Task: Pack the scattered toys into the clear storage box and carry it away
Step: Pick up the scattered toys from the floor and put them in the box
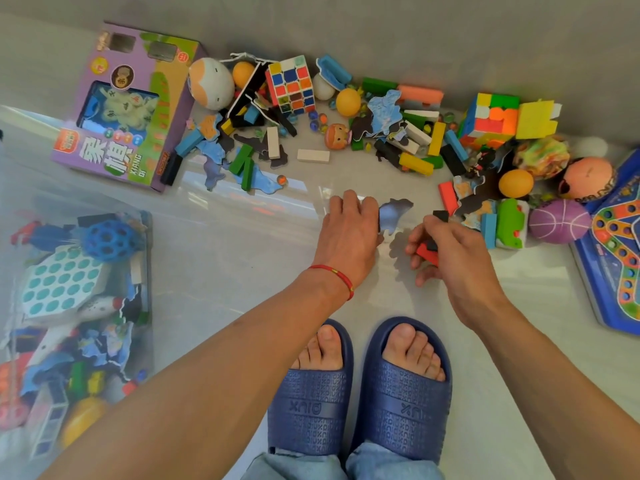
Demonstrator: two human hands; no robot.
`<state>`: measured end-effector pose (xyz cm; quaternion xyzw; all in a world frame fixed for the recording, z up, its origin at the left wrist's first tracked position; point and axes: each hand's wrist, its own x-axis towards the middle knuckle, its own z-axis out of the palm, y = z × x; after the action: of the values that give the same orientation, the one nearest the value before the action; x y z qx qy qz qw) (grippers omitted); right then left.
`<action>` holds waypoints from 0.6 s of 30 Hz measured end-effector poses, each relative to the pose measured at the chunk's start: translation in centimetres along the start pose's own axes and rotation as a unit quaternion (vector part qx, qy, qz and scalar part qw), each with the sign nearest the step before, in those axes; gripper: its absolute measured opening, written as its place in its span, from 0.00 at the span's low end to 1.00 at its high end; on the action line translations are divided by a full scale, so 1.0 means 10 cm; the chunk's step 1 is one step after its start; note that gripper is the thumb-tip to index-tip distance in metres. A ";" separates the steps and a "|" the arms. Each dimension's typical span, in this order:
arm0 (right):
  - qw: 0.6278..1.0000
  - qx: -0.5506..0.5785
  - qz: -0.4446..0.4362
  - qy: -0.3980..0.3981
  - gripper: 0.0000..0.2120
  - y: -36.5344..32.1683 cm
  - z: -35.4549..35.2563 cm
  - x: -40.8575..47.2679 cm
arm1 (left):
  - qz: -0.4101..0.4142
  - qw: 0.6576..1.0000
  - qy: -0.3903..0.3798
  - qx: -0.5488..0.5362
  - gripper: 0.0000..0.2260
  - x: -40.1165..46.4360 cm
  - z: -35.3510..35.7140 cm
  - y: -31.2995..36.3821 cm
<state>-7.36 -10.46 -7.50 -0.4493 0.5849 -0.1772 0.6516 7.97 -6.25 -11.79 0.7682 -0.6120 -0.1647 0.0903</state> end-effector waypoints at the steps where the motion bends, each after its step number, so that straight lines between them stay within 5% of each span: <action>1: 0.998 -0.049 -0.019 0.023 0.15 0.02 0.01 0.03 | -0.004 1.000 -0.002 -0.011 0.14 -0.03 -0.02 0.00; 5: 0.942 -0.288 -0.154 0.072 0.11 -0.02 0.09 0.24 | -0.038 0.993 -0.027 -0.105 0.15 -0.16 -0.17 -0.06; 9: 0.849 -0.444 -0.258 0.127 0.20 -0.17 0.18 0.48 | -0.136 0.975 -0.012 -0.174 0.16 -0.28 -0.39 -0.28; 13: 0.758 -0.600 -0.219 0.134 0.18 -0.21 0.14 0.67 | -0.204 0.951 0.076 -0.218 0.16 -0.22 -0.59 -0.64; 18: 0.754 -0.631 -0.164 0.085 0.17 -0.22 0.13 0.64 | -0.209 0.964 0.101 -0.133 0.13 -0.07 -0.64 -0.90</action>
<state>-3.89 -15.96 -9.71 -0.8305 0.5344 0.0901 0.1287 18.36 -3.89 -8.83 0.8727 -0.3984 -0.1813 0.2165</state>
